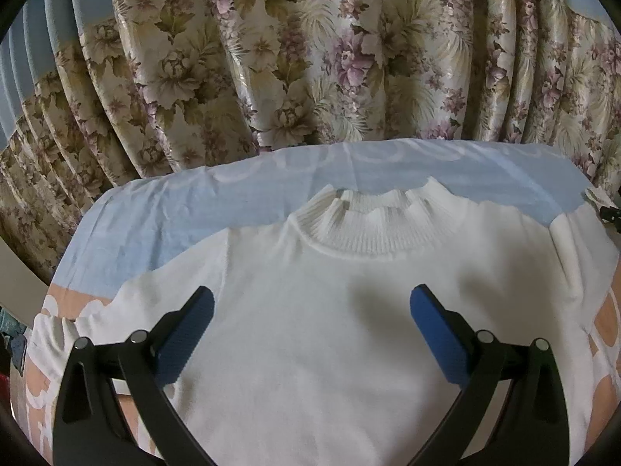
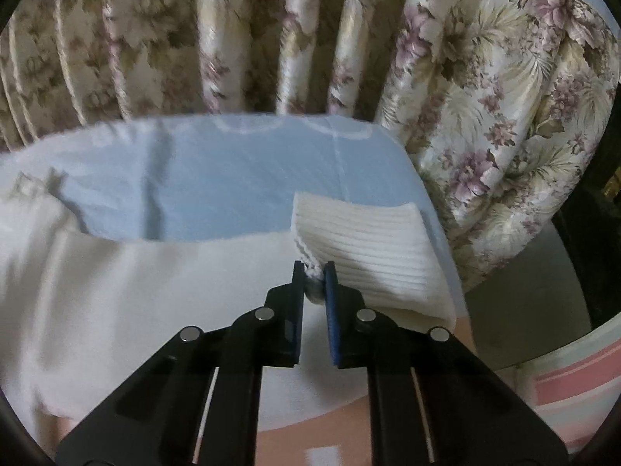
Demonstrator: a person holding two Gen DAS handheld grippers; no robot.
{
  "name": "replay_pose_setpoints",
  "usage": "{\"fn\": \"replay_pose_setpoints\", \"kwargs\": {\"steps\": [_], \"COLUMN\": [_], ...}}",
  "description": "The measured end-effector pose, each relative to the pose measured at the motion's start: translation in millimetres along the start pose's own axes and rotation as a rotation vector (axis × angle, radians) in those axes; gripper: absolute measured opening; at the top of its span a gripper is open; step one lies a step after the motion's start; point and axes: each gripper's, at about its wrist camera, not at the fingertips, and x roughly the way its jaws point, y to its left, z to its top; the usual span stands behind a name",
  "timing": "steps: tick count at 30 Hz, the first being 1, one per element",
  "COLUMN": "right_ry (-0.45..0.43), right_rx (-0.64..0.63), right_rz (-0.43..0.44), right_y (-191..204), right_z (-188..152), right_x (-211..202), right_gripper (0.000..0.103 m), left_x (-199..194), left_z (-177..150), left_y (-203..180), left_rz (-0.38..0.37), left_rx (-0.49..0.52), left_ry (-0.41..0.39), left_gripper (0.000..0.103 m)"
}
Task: Fold small clothes
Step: 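Reach the right tool to the sweater's ribbed cuff and grasp it, then carry the cuff across the sweater body toward the left tool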
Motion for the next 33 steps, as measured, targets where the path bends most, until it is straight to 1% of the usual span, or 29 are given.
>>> {"fn": "replay_pose_setpoints", "kwargs": {"steps": [1,2,4,6,9,11,13,16,17,19,22,26,27,28,31,33], "right_ry": [-0.012,-0.042,-0.069,-0.087,-0.068,-0.051,-0.027,0.011,0.021,0.039,0.075,0.081,0.077,0.067,0.042,0.02], "right_rx": [0.01,0.04,0.07,0.062,0.038,0.015,-0.017,-0.021,-0.038,-0.083,-0.103,-0.138,-0.148,-0.158,-0.172,-0.196], "right_rz": [0.014,0.061,0.138,0.227,0.367,0.441,0.503,0.58,0.603,0.626,0.661,0.653,0.641,0.629,0.576,0.484], "right_y": [4,13,29,60,109,143,183,226,246,277,299,298,294,293,271,258], "right_z": [1,2,5,6,6,5,3,-2,-4,-7,-13,-19,-18,-16,-15,-16], "right_x": [-6,-20,-37,-55,-65,-68,-69,-66,-67,-65,-62,-65,-68,-70,-79,-82], "right_gripper": [0.011,0.011,0.011,0.011,0.011,0.011,0.011,0.011,0.011,0.011,0.012,0.019,0.026,0.031,0.033,0.033], "left_x": [0,-1,-2,-3,-5,-6,-8,-10,-11,-11,-10,-8,-7,-5,-1,1], "left_z": [0,0,-1,-3,-8,-12,-17,-24,-26,-30,-35,-39,-39,-39,-37,-36], "left_y": [1,4,8,15,26,36,47,64,70,81,93,90,88,85,72,62], "left_rz": [0.001,0.004,0.004,0.004,0.017,0.028,0.042,0.073,0.085,0.097,0.103,0.085,0.083,0.082,0.059,0.03], "left_rx": [0.0,-0.002,-0.008,-0.013,-0.016,-0.022,-0.031,-0.043,-0.049,-0.061,-0.083,-0.086,-0.081,-0.077,-0.064,-0.05], "left_ry": [-0.001,-0.003,-0.003,0.001,0.0,0.003,0.007,0.012,0.016,0.023,0.04,0.051,0.05,0.05,0.057,0.064], "left_gripper": [0.101,0.101,0.101,0.101,0.101,0.101,0.101,0.101,0.101,0.101,0.101,0.101,0.101,0.101,0.101,0.101]}}
